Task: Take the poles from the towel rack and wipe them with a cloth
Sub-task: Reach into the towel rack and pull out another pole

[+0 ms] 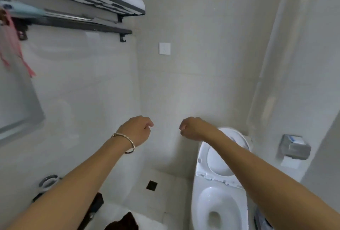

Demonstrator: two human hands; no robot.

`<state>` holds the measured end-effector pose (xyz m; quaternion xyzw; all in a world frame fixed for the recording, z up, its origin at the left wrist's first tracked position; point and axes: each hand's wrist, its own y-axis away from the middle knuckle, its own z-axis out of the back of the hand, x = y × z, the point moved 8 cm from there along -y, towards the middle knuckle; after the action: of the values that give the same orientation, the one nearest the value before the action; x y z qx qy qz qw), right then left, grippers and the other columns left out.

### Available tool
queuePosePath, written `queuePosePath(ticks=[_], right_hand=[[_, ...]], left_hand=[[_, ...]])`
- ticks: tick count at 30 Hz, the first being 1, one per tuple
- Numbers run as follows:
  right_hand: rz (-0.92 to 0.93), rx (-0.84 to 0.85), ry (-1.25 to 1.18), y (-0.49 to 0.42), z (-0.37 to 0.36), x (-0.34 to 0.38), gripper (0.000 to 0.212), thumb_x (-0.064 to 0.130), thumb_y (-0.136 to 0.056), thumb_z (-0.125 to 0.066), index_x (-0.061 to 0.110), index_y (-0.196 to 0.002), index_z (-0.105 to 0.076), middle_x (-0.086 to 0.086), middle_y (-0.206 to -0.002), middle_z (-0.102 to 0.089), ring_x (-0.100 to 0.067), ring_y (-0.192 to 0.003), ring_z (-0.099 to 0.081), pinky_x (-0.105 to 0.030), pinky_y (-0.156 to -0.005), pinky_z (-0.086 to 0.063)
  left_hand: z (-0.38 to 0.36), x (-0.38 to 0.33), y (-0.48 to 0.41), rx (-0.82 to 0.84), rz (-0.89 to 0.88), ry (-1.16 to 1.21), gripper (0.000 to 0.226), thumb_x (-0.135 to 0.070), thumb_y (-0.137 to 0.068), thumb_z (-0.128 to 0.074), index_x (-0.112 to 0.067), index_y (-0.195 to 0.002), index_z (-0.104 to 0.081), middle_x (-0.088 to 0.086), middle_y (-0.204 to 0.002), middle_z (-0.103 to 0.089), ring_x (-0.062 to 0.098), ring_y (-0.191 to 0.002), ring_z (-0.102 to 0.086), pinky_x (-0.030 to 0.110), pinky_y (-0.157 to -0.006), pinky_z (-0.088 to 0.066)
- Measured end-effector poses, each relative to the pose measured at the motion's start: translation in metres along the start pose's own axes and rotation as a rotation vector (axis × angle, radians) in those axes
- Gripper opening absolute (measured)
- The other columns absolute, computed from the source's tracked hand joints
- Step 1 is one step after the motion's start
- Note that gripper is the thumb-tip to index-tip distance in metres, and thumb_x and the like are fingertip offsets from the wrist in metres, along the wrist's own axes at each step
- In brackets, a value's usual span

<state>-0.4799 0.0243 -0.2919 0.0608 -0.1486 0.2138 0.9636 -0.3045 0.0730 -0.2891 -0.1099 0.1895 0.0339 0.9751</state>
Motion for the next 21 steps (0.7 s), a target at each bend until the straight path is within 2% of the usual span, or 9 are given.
queuePosePath(ticks=[3, 8, 15, 18, 21], right_hand=[[0.137, 0.068, -0.001, -0.049, -0.018, 0.06, 0.035, 0.017, -0.089, -0.044, 0.014, -0.12, -0.062, -0.005, -0.123, -0.061, -0.027, -0.112, -0.059, -0.037, -0.094, -0.05], [0.414, 0.137, 0.037, -0.133, -0.031, 0.158, 0.038, 0.021, -0.093, -0.045, 0.014, -0.129, -0.056, -0.007, -0.133, -0.055, -0.027, -0.117, -0.054, -0.037, -0.097, -0.046], [0.655, 0.039, -0.006, -0.25, 0.049, 0.241, 0.038, 0.023, -0.092, -0.047, 0.017, -0.129, -0.057, -0.006, -0.132, -0.056, -0.026, -0.116, -0.055, -0.036, -0.097, -0.047], [0.734, 0.005, -0.037, -0.292, 0.079, 0.257, 0.038, 0.024, -0.093, -0.047, 0.02, -0.13, -0.056, -0.006, -0.133, -0.055, -0.026, -0.116, -0.055, -0.037, -0.098, -0.046], [0.8, -0.01, -0.062, -0.329, 0.093, 0.267, 0.038, 0.023, -0.093, -0.047, 0.021, -0.13, -0.056, -0.005, -0.133, -0.055, -0.025, -0.115, -0.056, -0.036, -0.097, -0.047]], left_hand=[[0.036, 0.053, -0.005, -0.069, 0.106, -0.045, 0.034, -0.012, -0.093, -0.041, -0.023, -0.119, -0.06, -0.002, -0.121, -0.057, 0.017, -0.112, -0.054, 0.034, -0.098, -0.042], [0.133, 0.123, -0.032, -0.225, 0.239, -0.247, 0.038, -0.013, -0.092, -0.043, -0.024, -0.126, -0.054, -0.001, -0.125, -0.052, 0.018, -0.117, -0.051, 0.034, -0.1, -0.04], [0.259, 0.124, -0.101, -0.44, 0.343, -0.579, 0.041, -0.018, -0.092, -0.045, -0.021, -0.133, -0.046, 0.001, -0.138, -0.043, 0.021, -0.126, -0.04, 0.037, -0.105, -0.037], [0.302, 0.129, -0.135, -0.516, 0.388, -0.773, 0.043, -0.021, -0.092, -0.044, -0.016, -0.135, -0.044, 0.007, -0.137, -0.042, 0.026, -0.125, -0.039, 0.041, -0.103, -0.037], [0.346, 0.141, -0.154, -0.613, 0.476, -0.848, 0.042, -0.026, -0.094, -0.042, -0.014, -0.135, -0.045, 0.012, -0.135, -0.045, 0.032, -0.122, -0.042, 0.042, -0.102, -0.037]])
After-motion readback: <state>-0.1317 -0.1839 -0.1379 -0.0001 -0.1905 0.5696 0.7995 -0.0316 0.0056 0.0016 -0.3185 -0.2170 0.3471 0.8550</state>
